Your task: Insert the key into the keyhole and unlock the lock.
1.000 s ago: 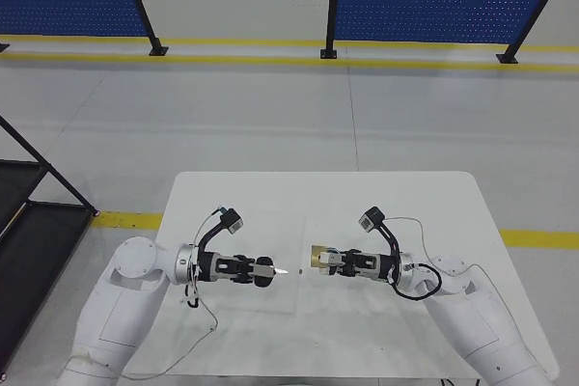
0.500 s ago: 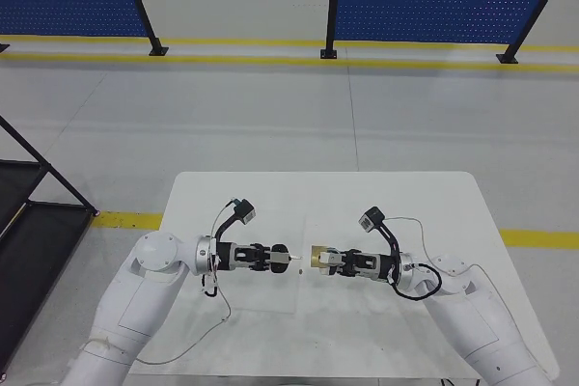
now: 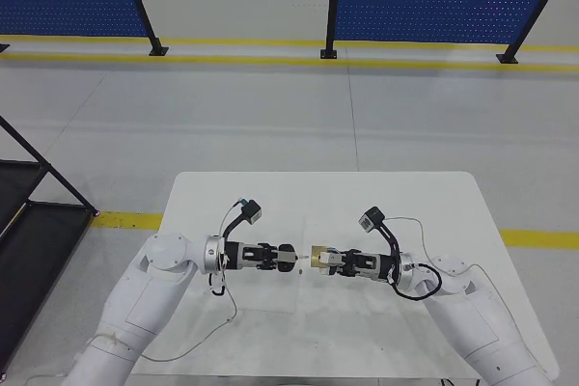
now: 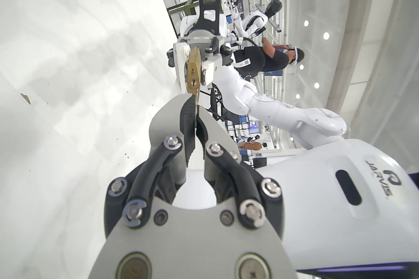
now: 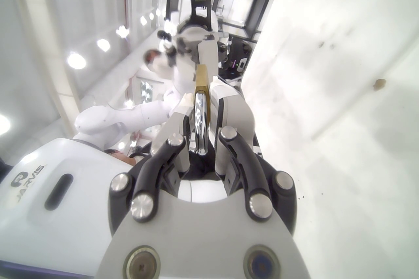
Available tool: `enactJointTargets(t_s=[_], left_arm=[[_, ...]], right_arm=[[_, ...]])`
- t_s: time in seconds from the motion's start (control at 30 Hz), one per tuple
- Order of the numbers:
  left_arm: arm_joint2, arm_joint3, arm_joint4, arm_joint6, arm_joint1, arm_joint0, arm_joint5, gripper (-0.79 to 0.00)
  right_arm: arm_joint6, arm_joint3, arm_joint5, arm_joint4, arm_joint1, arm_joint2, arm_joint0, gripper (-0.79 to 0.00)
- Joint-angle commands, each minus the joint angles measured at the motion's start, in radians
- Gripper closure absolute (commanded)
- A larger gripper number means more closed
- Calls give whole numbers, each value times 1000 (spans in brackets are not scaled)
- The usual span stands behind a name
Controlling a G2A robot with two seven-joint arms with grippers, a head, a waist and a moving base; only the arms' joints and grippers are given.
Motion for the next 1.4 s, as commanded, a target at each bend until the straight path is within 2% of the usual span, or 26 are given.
enactJointTargets(t_s=[0.0,1.07,1.37], left_arm=[[5,3,0,6,0,-3,1,0],[55,20,-6,47,12,-33,6,0],[-25,-8,-25,12,35,19,-5,0]], right_arm=[[0,0,0,0,0,0,0,0],[0,0,0,0,0,0,0,0],[0,0,0,0,0,0,0,0]])
